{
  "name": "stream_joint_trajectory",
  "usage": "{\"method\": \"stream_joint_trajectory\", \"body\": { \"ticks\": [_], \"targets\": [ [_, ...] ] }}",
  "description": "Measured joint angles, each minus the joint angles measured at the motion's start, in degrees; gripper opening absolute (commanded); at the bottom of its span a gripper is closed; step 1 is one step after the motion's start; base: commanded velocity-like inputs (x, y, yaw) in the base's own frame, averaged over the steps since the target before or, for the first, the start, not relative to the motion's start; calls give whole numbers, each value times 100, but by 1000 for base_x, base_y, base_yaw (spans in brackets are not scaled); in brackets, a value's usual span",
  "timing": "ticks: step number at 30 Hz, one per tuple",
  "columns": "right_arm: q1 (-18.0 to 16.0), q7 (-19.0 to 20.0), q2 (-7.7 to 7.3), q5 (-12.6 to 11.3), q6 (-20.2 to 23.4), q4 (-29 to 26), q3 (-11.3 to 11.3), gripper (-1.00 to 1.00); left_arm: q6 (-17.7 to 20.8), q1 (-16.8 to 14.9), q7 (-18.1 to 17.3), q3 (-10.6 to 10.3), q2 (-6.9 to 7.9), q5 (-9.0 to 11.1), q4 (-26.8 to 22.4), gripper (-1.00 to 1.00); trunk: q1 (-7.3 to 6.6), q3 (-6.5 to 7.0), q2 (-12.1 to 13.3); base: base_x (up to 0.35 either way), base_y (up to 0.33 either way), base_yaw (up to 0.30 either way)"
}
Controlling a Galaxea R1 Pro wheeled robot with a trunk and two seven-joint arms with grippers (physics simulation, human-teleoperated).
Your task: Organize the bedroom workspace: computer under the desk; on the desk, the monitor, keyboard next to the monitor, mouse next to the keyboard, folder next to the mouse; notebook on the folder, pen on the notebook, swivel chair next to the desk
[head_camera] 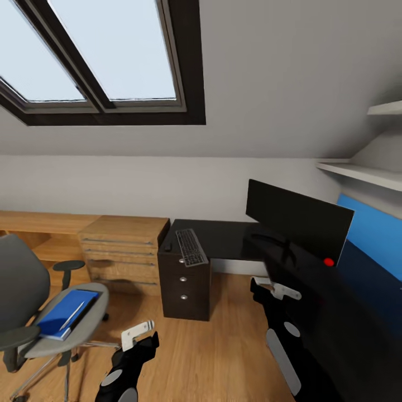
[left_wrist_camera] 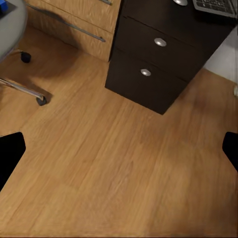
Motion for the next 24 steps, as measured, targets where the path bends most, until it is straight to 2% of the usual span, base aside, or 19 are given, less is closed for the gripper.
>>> {"method": "stream_joint_trajectory", "body": {
  "ticks": [5, 13, 24],
  "targets": [
    [4, 3, -5, 13, -3, 23, -6, 100, 0, 1, 8, -125, -1, 0, 2, 100, 0, 0, 0, -228, -267, -119],
    [3, -4, -2, 2, -4, 32, -7, 100, 0, 2, 11, -149, -1, 0, 2, 100, 0, -13, 0, -214, -284, -228],
    [-1, 4, -2, 7, -4, 35, -6, 100, 0, 4, 12, -164, -5, 0, 1, 100, 0, -19, 0, -207, -288, -32]
  ]
}}
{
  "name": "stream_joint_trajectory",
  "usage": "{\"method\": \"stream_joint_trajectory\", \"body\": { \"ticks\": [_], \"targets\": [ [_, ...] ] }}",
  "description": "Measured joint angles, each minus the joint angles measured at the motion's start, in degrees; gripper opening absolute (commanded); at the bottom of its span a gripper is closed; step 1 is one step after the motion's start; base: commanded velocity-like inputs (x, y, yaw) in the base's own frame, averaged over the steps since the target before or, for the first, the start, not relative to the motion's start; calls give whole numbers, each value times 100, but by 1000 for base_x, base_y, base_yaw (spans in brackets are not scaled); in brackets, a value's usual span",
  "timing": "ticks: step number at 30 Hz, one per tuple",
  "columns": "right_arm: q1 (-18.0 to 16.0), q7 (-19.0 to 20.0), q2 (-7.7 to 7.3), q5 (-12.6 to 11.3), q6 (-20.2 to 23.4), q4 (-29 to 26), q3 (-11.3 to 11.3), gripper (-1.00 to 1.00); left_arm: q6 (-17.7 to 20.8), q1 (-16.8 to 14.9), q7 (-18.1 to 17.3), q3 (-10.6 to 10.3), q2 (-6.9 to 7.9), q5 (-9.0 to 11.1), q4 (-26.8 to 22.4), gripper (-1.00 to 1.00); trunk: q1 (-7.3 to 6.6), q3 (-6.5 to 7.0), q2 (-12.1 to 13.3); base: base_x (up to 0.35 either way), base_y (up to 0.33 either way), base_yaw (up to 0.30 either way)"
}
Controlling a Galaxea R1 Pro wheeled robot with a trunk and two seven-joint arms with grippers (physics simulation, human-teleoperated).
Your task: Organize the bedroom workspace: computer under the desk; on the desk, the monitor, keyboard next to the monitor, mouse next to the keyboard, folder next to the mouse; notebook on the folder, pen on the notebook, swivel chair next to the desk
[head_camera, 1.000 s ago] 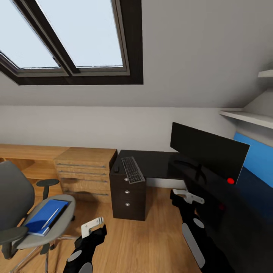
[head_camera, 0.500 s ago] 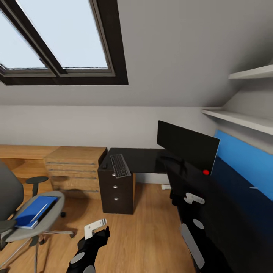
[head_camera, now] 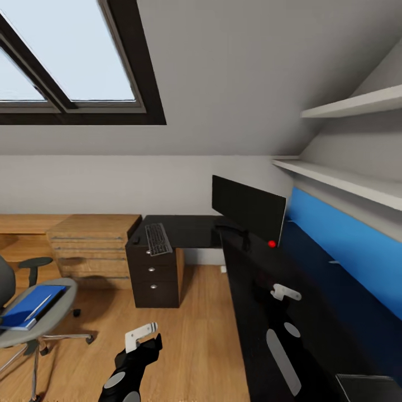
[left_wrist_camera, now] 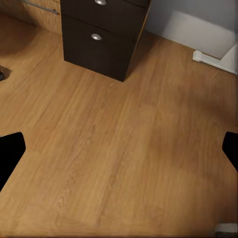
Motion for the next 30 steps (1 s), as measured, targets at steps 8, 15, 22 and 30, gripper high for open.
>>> {"method": "stream_joint_trajectory", "body": {
  "ticks": [8, 15, 22, 30],
  "targets": [
    [2, 22, -12, 12, 0, 17, 0, 100, -1, 0, 15, -221, 4, -11, 7, 100, -2, 0, 0, -88, -323, -1],
    [0, 27, -30, 222, -110, 583, -24, 100, -1, 0, 17, -278, 4, -39, -3, 100, -2, 0, 0, -4, -346, 0],
    [-31, 31, -225, 395, -125, 1003, -59, 100, -23, -3, 21, -346, 4, -236, -36, 100, -3, -1, -2, 0, -275, 0],
    [-375, 20, -410, 412, -87, 1817, -68, 100, -42, 0, 31, -345, 21, -269, -222, 100, -2, 0, 0, 0, -37, 0]
  ]
}}
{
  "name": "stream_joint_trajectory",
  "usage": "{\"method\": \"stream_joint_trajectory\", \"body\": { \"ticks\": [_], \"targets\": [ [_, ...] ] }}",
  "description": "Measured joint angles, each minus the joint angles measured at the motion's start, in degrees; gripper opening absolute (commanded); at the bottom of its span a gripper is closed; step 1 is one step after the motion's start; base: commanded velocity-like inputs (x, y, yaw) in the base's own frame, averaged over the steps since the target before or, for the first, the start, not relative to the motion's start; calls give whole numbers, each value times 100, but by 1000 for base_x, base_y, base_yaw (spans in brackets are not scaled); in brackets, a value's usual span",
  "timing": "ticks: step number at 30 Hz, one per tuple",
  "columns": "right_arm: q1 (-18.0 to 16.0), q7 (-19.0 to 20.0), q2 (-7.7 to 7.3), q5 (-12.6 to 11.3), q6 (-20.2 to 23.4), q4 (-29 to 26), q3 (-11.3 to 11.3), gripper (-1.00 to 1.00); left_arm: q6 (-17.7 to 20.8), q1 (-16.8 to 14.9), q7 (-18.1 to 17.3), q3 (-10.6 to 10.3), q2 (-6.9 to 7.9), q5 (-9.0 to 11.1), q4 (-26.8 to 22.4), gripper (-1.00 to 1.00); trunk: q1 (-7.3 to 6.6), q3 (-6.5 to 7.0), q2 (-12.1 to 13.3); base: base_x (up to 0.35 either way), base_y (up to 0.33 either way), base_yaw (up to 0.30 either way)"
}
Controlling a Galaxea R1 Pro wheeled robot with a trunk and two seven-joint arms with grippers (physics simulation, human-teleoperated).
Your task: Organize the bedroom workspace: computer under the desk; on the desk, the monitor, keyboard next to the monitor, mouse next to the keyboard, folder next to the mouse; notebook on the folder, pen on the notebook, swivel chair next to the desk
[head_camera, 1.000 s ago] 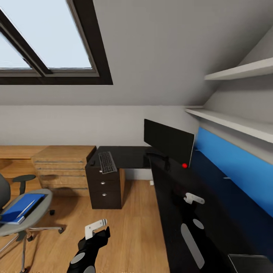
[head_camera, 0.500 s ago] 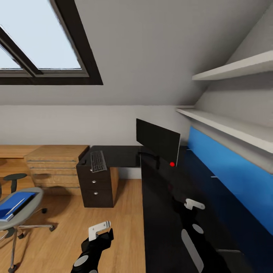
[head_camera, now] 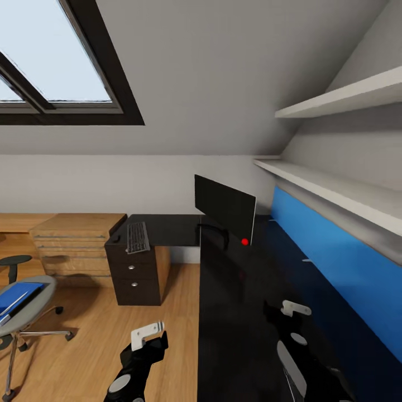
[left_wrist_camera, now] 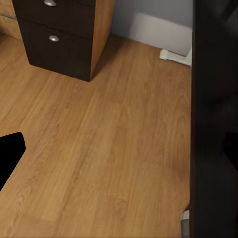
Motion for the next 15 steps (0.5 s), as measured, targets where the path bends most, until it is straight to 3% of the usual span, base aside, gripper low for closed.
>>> {"method": "stream_joint_trajectory", "body": {
  "ticks": [15],
  "targets": [
    [-1020, 13, -311, -29, 119, 1767, -12, 100, -14, 3, 38, -93, 5, 6, -279, 100, 0, 0, 0, 0, -3, 0]
  ]
}}
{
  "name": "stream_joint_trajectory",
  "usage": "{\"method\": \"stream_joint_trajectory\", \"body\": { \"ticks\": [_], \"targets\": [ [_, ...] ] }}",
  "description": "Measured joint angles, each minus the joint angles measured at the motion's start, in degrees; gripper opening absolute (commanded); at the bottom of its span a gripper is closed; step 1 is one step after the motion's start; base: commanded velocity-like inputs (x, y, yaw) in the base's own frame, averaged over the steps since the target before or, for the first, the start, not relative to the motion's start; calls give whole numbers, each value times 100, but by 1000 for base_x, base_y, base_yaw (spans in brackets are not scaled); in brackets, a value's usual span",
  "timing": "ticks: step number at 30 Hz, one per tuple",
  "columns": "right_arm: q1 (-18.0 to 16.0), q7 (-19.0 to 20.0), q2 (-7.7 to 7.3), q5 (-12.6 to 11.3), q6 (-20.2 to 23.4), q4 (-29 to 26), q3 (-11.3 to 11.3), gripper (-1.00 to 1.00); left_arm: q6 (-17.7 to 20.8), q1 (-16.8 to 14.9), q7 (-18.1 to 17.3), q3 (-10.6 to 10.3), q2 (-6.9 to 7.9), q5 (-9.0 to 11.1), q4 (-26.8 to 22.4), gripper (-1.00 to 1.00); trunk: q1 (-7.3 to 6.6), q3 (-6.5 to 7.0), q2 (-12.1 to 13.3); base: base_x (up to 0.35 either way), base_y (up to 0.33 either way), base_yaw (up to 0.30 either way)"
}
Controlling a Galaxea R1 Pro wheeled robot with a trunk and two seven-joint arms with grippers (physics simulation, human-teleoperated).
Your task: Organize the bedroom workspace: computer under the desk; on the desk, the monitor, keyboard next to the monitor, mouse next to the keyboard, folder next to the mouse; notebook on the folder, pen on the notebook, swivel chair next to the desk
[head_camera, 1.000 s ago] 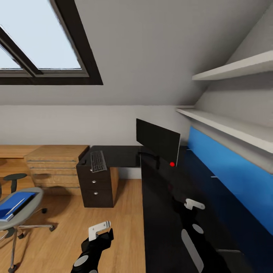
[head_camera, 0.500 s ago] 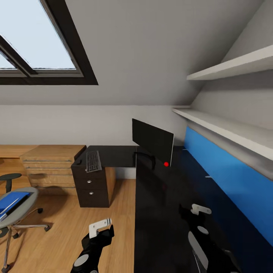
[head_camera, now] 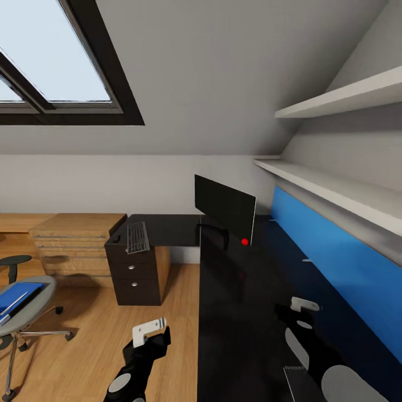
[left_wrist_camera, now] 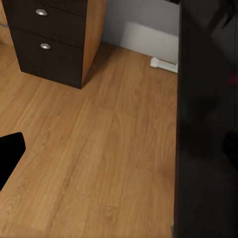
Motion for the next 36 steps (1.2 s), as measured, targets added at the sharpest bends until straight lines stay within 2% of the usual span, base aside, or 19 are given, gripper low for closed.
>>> {"method": "stream_joint_trajectory", "body": {
  "ticks": [1, 2, 6, 10, 13, 15, 19, 36],
  "targets": [
    [-59, 1, -44, -4, 33, 92, 0, 100, -8, -1, 1, -4, -2, 0, -21, 100, 0, 0, 0, 0, 0, 0],
    [-144, 6, -109, -25, 243, 202, -1, 100, -17, -1, 1, -9, -3, 0, -54, 100, 0, 0, 0, 0, 0, 0],
    [-264, 6, -210, -26, 764, 282, 0, 100, -26, -2, 16, -12, -4, -3, -94, 100, 0, 0, 0, 0, 0, 0],
    [-433, -3, -354, -28, 1216, 490, -1, 100, -33, -1, 214, -38, -12, -3, -126, 100, 87, -71, -159, 0, 0, 0],
    [-510, -5, -403, -35, 1321, 644, 0, 100, -35, 0, 370, -176, -14, -3, -131, 100, 153, -126, -280, 0, 0, 0],
    [-564, -9, -423, -36, 1411, 723, 0, 100, -38, 0, 519, -376, -13, -3, -132, 100, 197, -162, -360, 0, 0, 0],
    [-584, -11, -424, -36, 1507, 750, 0, 100, -39, 1, 633, -463, -13, -4, -133, 100, 285, -234, -521, 0, 0, 0],
    [-594, -3, -417, -36, 1552, 763, 0, 100, -40, 0, 691, -490, -4, -4, -133, 100, 659, -540, -1204, -1, 0, 0]
  ]
}}
